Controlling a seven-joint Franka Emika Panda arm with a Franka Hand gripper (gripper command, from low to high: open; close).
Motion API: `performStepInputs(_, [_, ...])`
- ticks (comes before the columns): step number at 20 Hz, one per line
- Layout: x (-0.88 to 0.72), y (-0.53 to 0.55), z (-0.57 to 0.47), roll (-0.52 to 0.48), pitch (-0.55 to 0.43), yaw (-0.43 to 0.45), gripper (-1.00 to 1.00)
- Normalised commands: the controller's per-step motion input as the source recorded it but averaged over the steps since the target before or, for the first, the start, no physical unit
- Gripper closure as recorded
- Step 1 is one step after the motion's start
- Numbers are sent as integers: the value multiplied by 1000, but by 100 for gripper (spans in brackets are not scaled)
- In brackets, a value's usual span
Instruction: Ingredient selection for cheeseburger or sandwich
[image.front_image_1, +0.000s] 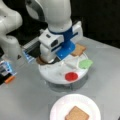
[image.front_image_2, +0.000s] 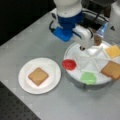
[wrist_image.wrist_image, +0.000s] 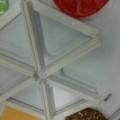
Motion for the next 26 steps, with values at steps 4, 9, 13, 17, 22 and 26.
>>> performStepInputs(4, [-199,220,-141,-130,-141,87,-100])
performStepInputs(9, [-224,171,-130,-120,-158,51,-100])
performStepInputs(13, [-245,81,-136,-117,-148,0,-100])
performStepInputs(17, [-321,90,-192,-120,-148,-12,-100])
performStepInputs(22, [-396,171,-231,-118,-196,-13,-100])
performStepInputs(26, [-487,228,-239,-123,-219,-3,-100])
